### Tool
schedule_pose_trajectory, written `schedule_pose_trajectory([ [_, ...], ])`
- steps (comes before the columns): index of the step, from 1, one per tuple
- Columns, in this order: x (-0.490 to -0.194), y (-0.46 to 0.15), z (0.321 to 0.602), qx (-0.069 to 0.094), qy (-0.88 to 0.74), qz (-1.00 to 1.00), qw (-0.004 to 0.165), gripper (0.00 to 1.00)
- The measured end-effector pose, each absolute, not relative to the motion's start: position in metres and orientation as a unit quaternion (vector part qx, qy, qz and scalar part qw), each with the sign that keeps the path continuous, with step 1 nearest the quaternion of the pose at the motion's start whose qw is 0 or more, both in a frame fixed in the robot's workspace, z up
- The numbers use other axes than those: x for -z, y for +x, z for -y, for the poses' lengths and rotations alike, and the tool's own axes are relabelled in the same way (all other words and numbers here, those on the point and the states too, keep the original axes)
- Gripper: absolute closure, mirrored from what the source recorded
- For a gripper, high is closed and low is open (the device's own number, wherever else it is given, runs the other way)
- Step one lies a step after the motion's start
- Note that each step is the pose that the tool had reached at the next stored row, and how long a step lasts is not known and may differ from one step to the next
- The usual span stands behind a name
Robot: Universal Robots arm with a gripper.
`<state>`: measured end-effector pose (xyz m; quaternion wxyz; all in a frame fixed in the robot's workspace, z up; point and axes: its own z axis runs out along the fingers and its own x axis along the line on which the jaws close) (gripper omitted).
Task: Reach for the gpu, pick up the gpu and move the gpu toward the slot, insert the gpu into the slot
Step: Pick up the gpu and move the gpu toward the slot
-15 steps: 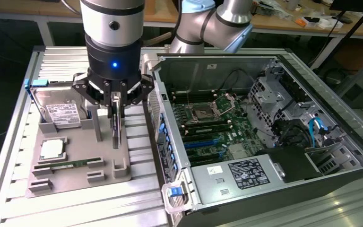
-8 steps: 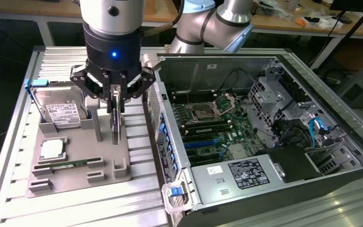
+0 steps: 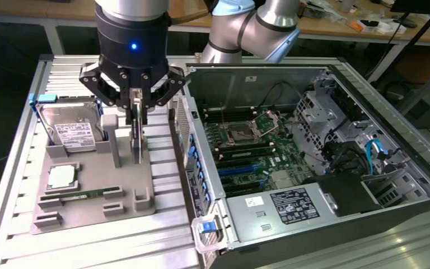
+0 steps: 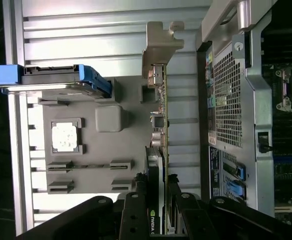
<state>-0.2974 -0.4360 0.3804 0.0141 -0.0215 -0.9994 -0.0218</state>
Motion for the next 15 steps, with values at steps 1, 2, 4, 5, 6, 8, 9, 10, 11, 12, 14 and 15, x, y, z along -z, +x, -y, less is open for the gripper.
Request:
schedule_pose_trajectory([
  [1,-0.383,-0.297,0.436,0.022,-0.021,0.999,0.014,0.73],
  [2,-0.386,-0.297,0.436,0.022,-0.021,0.999,0.014,0.73],
  [4,-0.391,-0.297,0.436,0.022,-0.021,0.999,0.014,0.73],
  [5,-0.394,-0.297,0.436,0.022,-0.021,0.999,0.014,0.73],
  [6,-0.396,-0.297,0.436,0.022,-0.021,0.999,0.014,0.73],
  [8,-0.401,-0.297,0.436,0.022,-0.021,0.999,0.014,0.73],
  [9,-0.404,-0.297,0.436,0.022,-0.021,0.999,0.014,0.73],
  [10,-0.406,-0.297,0.436,0.022,-0.021,0.999,0.013,0.73],
  [11,-0.408,-0.297,0.436,0.022,-0.021,0.999,0.013,0.73],
  [12,-0.412,-0.297,0.436,0.022,-0.021,0.999,0.013,0.73],
  [14,-0.418,-0.297,0.436,0.022,-0.021,0.999,0.013,0.73],
  [15,-0.42,-0.297,0.436,0.022,-0.021,0.999,0.013,0.73],
])
